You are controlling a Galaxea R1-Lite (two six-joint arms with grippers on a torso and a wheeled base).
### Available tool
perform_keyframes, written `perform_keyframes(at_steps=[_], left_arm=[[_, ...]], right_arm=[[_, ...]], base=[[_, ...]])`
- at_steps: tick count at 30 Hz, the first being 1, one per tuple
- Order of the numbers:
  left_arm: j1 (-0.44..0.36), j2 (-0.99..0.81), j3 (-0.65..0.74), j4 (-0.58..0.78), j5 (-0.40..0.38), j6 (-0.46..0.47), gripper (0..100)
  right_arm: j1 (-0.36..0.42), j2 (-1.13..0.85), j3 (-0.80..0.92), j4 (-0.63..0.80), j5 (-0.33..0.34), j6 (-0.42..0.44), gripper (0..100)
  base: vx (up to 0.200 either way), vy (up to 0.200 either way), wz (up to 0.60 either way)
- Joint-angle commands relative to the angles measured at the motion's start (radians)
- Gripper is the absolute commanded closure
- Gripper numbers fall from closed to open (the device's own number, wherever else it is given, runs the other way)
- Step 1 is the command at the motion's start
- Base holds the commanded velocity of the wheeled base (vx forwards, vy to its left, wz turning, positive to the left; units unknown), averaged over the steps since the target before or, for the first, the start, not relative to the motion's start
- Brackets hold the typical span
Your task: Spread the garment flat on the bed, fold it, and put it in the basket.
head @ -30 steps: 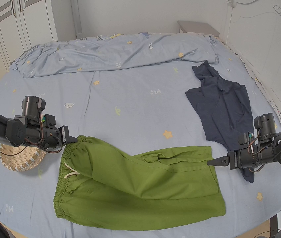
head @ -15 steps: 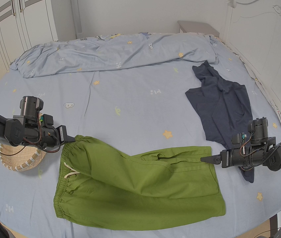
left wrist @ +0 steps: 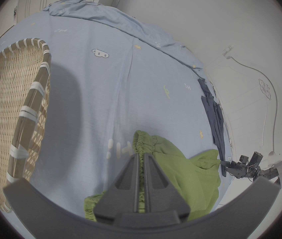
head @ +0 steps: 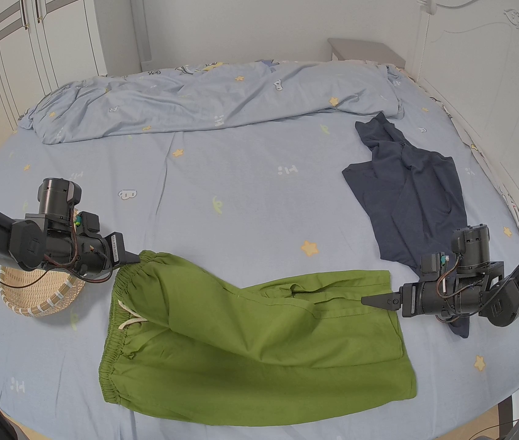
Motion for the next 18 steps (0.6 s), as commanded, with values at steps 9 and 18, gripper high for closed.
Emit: perform_keyframes(at_steps=[9, 18], left_arm=[[-0.002, 0.002, 0.0, 0.0, 0.0, -0.001, 100], [-0.003, 0.001, 0.0, 0.0, 0.0, -0.001, 100]], right_arm=[[0.018, 0.001, 0.016, -0.017, -0.002, -0.001, 0], [0.01, 0.006, 0.011, -0.018, -0.004, -0.002, 0]], base=[[0.0, 0.0, 0.0], [0.0, 0.0, 0.0]])
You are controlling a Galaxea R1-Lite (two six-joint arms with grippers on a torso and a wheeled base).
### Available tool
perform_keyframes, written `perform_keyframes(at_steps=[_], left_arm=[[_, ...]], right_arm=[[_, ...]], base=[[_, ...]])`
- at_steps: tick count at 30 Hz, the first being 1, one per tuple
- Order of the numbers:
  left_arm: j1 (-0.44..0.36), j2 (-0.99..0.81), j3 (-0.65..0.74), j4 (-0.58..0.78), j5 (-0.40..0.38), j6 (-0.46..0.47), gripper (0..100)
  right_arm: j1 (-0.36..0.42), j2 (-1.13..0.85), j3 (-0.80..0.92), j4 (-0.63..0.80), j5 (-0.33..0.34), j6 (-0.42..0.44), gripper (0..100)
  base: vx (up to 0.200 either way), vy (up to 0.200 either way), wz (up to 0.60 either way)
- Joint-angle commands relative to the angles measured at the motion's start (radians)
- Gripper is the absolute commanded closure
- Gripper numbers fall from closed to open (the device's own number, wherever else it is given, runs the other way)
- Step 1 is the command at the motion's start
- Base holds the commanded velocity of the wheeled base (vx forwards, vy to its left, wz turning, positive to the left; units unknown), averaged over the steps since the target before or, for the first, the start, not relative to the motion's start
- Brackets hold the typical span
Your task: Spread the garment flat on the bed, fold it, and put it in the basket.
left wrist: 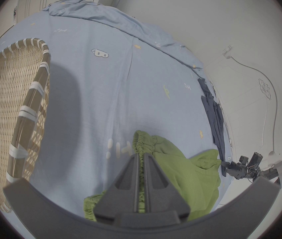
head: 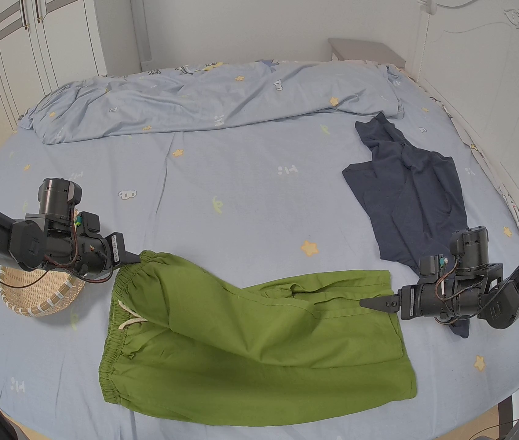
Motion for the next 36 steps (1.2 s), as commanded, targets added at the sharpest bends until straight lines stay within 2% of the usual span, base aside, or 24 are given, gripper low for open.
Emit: perform_keyframes(at_steps=[1, 5, 6, 24, 27, 28, 31, 32, 34, 35, 36], left_arm=[[0.0, 0.0, 0.0, 0.0, 0.0, -0.001, 100], [0.0, 0.0, 0.0, 0.0, 0.0, -0.001, 100], [0.0, 0.0, 0.001, 0.0, -0.002, -0.001, 100], [0.0, -0.001, 0.001, 0.0, 0.0, -0.001, 100], [0.007, -0.012, 0.0, 0.0, 0.0, -0.002, 100], [0.01, -0.021, -0.005, 0.0, -0.002, -0.002, 100], [0.012, -0.031, -0.01, 0.0, 0.0, -0.004, 100], [0.024, -0.04, -0.014, -0.006, 0.003, -0.004, 100], [0.038, -0.044, -0.017, -0.02, 0.004, -0.005, 100], [0.052, -0.046, -0.019, -0.049, 0.004, -0.005, 100], [0.059, -0.046, -0.017, -0.069, 0.004, -0.005, 100]], right_arm=[[0.001, 0.001, -0.001, 0.0, 0.0, 0.001, 0], [-0.001, 0.003, 0.001, 0.0, 0.0, 0.001, 0], [-0.001, 0.003, 0.002, 0.0, 0.0, 0.001, 100], [-0.011, -0.002, 0.004, 0.001, -0.006, -0.002, 100], [-0.002, -0.005, -0.004, 0.001, -0.029, -0.002, 100], [0.001, -0.006, -0.022, 0.008, -0.066, -0.007, 100], [0.001, -0.006, -0.056, 0.018, -0.072, -0.013, 100], [-0.01, -0.029, -0.17, 0.123, -0.072, -0.016, 100], [-0.011, -0.051, -0.252, 0.23, -0.072, -0.017, 100], [-0.01, -0.06, -0.352, 0.368, -0.082, -0.025, 100], [-0.01, -0.059, -0.421, 0.448, -0.086, -0.039, 100]], base=[[0.0, 0.0, 0.0], [0.0, 0.0, 0.0], [0.0, 0.0, 0.0], [0.0, 0.0, 0.0], [0.0, 0.0, 0.0], [0.0, 0.0, 0.0], [0.0, 0.0, 0.0], [0.0, 0.0, 0.0], [0.0, 0.0, 0.0], [0.0, 0.0, 0.0], [0.0, 0.0, 0.0]])
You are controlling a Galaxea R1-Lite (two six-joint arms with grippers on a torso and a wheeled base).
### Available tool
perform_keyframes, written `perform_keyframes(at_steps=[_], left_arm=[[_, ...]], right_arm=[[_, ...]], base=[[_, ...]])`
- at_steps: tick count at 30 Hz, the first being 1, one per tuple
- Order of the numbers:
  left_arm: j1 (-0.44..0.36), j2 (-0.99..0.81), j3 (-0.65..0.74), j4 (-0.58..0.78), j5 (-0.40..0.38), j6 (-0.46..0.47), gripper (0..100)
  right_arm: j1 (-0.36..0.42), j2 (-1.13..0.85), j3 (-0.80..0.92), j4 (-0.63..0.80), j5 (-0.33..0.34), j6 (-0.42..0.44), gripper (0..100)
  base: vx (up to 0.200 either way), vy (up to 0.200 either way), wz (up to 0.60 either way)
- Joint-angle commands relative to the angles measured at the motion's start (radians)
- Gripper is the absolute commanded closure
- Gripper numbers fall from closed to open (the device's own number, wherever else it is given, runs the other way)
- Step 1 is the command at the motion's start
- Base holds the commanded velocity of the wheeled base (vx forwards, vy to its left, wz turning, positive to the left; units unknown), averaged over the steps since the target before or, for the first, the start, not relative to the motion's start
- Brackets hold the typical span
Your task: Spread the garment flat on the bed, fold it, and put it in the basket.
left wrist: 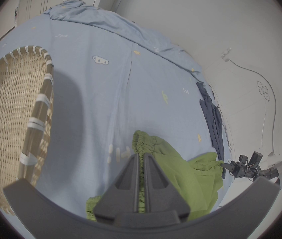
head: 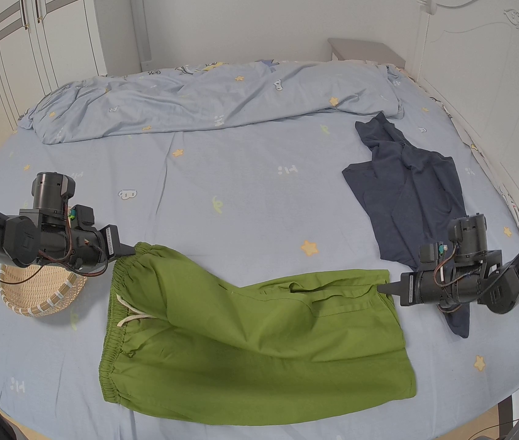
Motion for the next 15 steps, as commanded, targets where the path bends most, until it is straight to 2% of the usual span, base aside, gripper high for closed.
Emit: perform_keyframes(at_steps=[1, 2, 5, 13, 15], left_arm=[[0.049, -0.022, -0.007, -0.075, 0.006, -0.001, 100], [0.049, -0.022, -0.007, -0.075, 0.006, -0.001, 100], [0.073, -0.022, -0.016, -0.094, 0.009, 0.001, 100], [0.078, 0.019, -0.099, -0.095, 0.012, 0.002, 100], [0.089, 0.044, -0.134, -0.095, 0.012, 0.002, 100]], right_arm=[[-0.006, -0.046, -0.388, 0.399, -0.022, -0.038, 100], [-0.006, -0.046, -0.388, 0.399, -0.022, -0.038, 100], [0.014, 0.016, -0.572, 0.44, -0.148, -0.061, 100], [0.022, 0.118, -0.816, 0.546, -0.17, -0.061, 100], [0.025, 0.148, -0.882, 0.547, -0.202, -0.063, 100]], base=[[0.0, 0.0, 0.0], [0.0, 0.0, 0.0], [0.0, 0.0, 0.0], [0.0, 0.0, 0.0], [0.0, 0.0, 0.0]])
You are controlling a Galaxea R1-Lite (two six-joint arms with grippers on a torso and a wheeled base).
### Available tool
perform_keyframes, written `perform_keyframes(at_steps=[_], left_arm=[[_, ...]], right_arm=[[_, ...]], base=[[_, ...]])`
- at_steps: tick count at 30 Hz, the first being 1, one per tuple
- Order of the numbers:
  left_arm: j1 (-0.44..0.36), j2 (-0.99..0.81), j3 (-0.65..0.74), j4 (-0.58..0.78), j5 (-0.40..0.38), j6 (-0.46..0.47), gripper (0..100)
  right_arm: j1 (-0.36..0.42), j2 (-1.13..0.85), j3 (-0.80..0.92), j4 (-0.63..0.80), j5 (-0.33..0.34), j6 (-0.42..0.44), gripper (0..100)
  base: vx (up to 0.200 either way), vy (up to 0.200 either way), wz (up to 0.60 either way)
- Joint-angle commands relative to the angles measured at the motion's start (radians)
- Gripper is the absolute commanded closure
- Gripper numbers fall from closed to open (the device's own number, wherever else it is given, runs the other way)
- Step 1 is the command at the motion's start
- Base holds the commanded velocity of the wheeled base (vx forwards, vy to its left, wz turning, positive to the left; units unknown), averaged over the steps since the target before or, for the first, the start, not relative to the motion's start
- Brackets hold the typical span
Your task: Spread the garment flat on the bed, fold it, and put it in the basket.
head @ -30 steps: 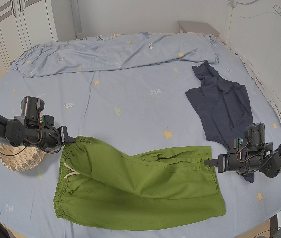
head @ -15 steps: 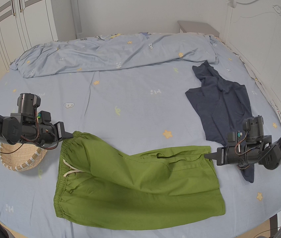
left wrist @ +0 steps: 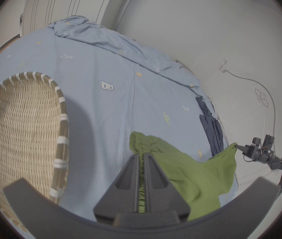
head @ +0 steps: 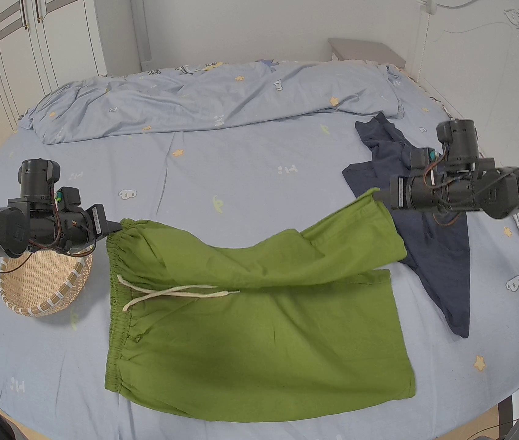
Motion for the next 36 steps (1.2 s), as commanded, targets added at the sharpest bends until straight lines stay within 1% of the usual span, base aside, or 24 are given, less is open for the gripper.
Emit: perform_keyframes(at_steps=[1, 3, 4, 5, 8, 9, 11, 12, 13, 16, 18, 19, 20, 21, 23, 26, 30, 34, 35, 36], left_arm=[[0.037, 0.062, -0.109, -0.018, 0.003, 0.001, 100], [0.047, 0.087, -0.137, -0.016, 0.003, 0.001, 100], [0.048, 0.088, -0.139, -0.016, 0.003, 0.001, 100], [0.056, 0.097, -0.146, -0.016, 0.005, 0.001, 100], [0.06, 0.097, -0.145, -0.016, 0.003, 0.001, 100], [0.06, 0.096, -0.142, -0.016, 0.005, 0.001, 100], [0.06, 0.094, -0.14, -0.016, 0.005, 0.001, 100], [0.057, 0.09, -0.136, -0.016, 0.003, 0.001, 100], [0.056, 0.09, -0.133, -0.016, 0.003, 0.001, 100], [0.05, 0.082, -0.114, -0.016, 0.003, 0.007, 100], [0.045, 0.08, -0.102, -0.016, 0.003, 0.024, 100], [0.041, 0.073, -0.079, -0.018, 0.002, 0.063, 100], [0.041, 0.071, -0.076, -0.018, 0.002, 0.072, 100], [0.036, 0.064, -0.051, -0.018, 0.002, 0.119, 100], [0.031, 0.059, -0.036, -0.018, 0.002, 0.156, 100], [0.028, 0.056, -0.031, -0.018, 0.0, 0.159, 100], [0.031, 0.054, -0.031, -0.018, 0.0, 0.155, 100], [0.031, 0.05, -0.031, -0.018, 0.0, 0.155, 100], [0.031, 0.05, -0.03, -0.018, 0.0, 0.155, 100], [0.031, 0.048, -0.03, -0.018, 0.0, 0.155, 100]], right_arm=[[0.014, 0.134, -0.253, 0.091, -0.078, -0.012, 100], [0.016, 0.163, -0.316, 0.098, -0.087, -0.01, 100], [0.016, 0.165, -0.319, 0.099, -0.087, -0.01, 100], [0.016, 0.171, -0.353, 0.13, -0.096, -0.009, 100], [0.019, 0.155, -0.353, 0.196, -0.101, -0.003, 100], [0.03, 0.115, -0.327, 0.248, -0.098, -0.003, 100], [0.037, 0.099, -0.312, 0.266, -0.098, -0.004, 100], [0.063, 0.045, -0.233, 0.326, -0.096, -0.007, 100], [0.073, 0.031, -0.198, 0.335, -0.096, -0.006, 100], [0.1, -0.01, -0.072, 0.331, -0.094, -0.003, 100], [0.105, -0.015, -0.037, 0.323, -0.096, -0.001, 100], [0.105, -0.015, -0.002, 0.317, -0.096, 0.005, 100], [0.105, -0.015, 0.004, 0.317, -0.096, 0.005, 100], [0.103, -0.015, 0.043, 0.317, -0.096, 0.007, 100], [0.099, -0.015, 0.081, 0.315, -0.096, 0.01, 100], [0.094, -0.015, 0.115, 0.311, -0.094, 0.028, 100], [0.091, -0.016, 0.169, 0.259, -0.085, 0.053, 100], [0.086, -0.019, 0.178, 0.222, -0.073, 0.071, 100], [0.086, -0.021, 0.179, 0.2, -0.075, 0.079, 0], [0.086, -0.021, 0.179, 0.19, -0.075, 0.079, 0]], base=[[0.0, 0.0, 0.0], [0.0, 0.0, 0.0], [0.0, 0.0, 0.0], [0.0, 0.0, 0.0], [0.0, 0.0, 0.0], [0.0, 0.0, 0.0], [0.0, 0.0, 0.0], [0.0, 0.0, 0.0], [0.0, 0.0, 0.0], [0.0, 0.0, 0.0], [0.0, 0.0, 0.0], [0.0, 0.0, 0.0], [0.0, 0.0, 0.0], [0.0, 0.0, 0.0], [0.0, 0.0, 0.0], [0.0, 0.0, 0.0], [0.0, 0.0, 0.0], [0.0, 0.0, 0.0], [0.0, 0.0, 0.0], [0.0, 0.0, 0.0]])
